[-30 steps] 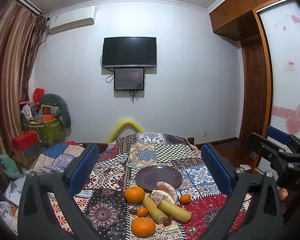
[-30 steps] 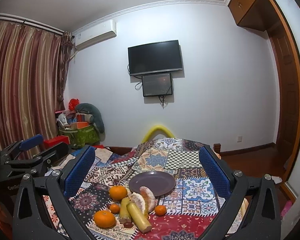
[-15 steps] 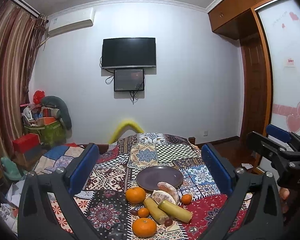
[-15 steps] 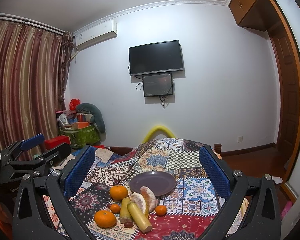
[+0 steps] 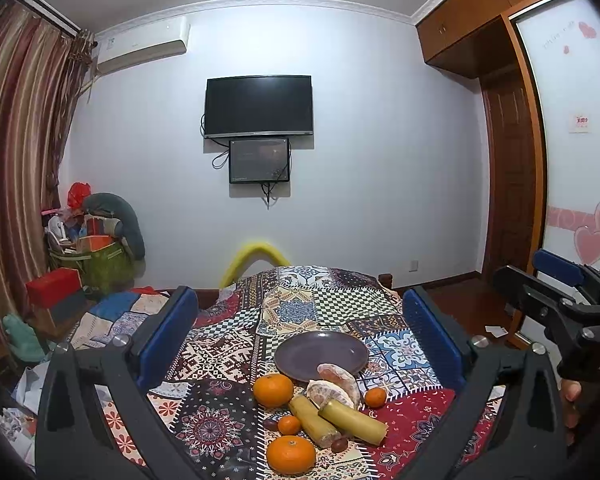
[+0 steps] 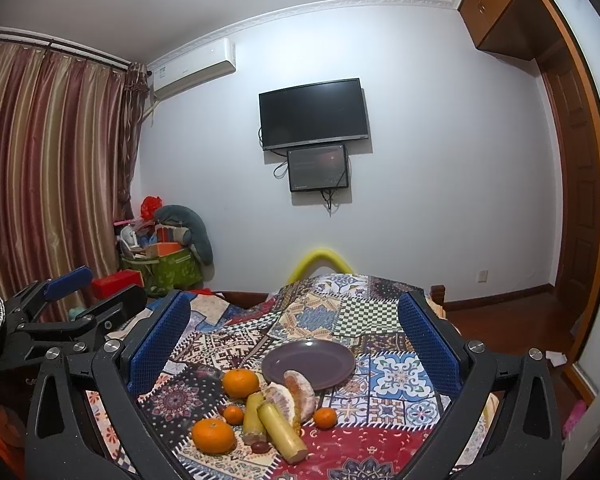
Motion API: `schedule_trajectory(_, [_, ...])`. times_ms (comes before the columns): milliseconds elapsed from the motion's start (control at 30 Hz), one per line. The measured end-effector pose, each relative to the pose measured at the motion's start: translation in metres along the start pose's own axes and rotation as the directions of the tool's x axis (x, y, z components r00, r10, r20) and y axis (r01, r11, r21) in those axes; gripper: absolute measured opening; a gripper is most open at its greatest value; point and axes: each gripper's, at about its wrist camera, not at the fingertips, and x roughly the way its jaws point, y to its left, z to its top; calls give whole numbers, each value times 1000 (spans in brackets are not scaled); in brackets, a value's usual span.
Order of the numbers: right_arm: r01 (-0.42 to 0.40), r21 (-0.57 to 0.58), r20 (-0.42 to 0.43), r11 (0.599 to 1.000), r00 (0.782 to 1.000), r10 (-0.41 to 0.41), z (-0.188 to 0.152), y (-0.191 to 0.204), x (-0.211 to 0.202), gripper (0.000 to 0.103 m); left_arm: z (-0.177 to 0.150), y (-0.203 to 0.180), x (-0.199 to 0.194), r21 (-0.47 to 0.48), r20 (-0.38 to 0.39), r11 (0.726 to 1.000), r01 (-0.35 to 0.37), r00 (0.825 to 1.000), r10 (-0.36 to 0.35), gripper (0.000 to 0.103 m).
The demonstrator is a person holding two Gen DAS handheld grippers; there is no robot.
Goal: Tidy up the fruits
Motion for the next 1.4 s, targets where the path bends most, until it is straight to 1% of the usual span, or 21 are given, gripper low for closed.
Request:
schedule_trajectory(700, [0,-1,3,1000,1000,0,3,-2,0,103,-3,0,4,-10,-6,1000,-1,1000,1,103])
schedule_trajectory(1033, [4,2,-12,1000,1000,-4,-2,-4,4,103,-8,4,10,-14,-29,1000,-10,1000,10,103])
schedule_trajectory(1133, [10,-3,-30,1000,999,-10,-8,-6,10,103,-16,7,17,-11,-57,1000,-18,998,17,103])
schedule_trajectory(1233, [26,-9,-81,1000,996,-26,-19,-9,23,103,-27,13,30,-15,-110,1000,-12,994,10,103])
schedule_trajectory(1300, [23,-9,-132,1000,991,-24,-28,-13,33,103,-36,17,40,-24,-152,1000,-5,988,1,103])
schedule_trajectory(1400, [34,-31,-182,999,982,-39,-44,-17,44,103,-53,26,58,-36,-227,999,-14,974,5,103])
